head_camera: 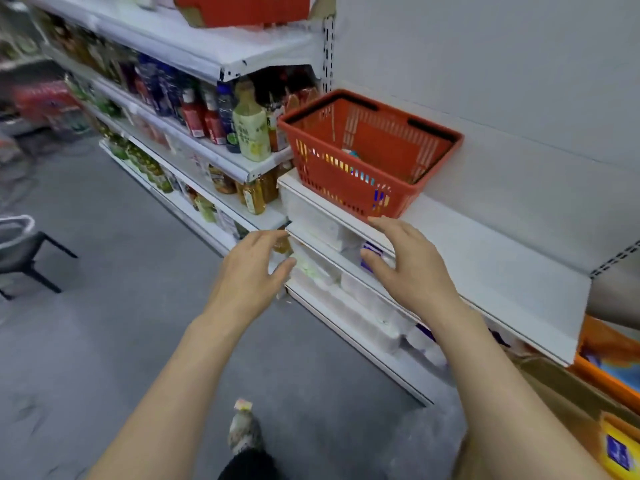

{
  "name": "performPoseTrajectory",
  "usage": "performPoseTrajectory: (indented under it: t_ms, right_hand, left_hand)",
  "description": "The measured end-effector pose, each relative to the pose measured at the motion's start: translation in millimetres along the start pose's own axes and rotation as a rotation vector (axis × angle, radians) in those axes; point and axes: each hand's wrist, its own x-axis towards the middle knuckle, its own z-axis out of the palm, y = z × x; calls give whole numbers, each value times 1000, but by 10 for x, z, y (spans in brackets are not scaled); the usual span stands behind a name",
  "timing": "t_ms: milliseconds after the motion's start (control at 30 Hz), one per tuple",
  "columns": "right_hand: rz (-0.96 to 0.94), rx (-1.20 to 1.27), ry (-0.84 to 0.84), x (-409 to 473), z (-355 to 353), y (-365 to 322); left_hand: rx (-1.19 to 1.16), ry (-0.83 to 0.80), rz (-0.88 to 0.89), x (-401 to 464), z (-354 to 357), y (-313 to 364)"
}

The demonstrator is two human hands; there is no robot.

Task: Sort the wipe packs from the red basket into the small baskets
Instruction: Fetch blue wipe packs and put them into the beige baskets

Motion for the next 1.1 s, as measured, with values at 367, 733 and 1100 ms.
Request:
performPoseTrajectory:
  t_ms: [367, 733, 1100]
  right_hand:
    - [251, -97, 172, 1796, 497, -57]
    - [465, -169, 137, 3109, 538, 683]
    - [642, -79, -467, 4652, 1354, 1931]
  left_hand:
    - [-84, -152, 294, 2600, 239, -773]
    - [-159, -343, 396, 4354, 951, -478]
    - [59, -674, 216, 5510, 1683, -564]
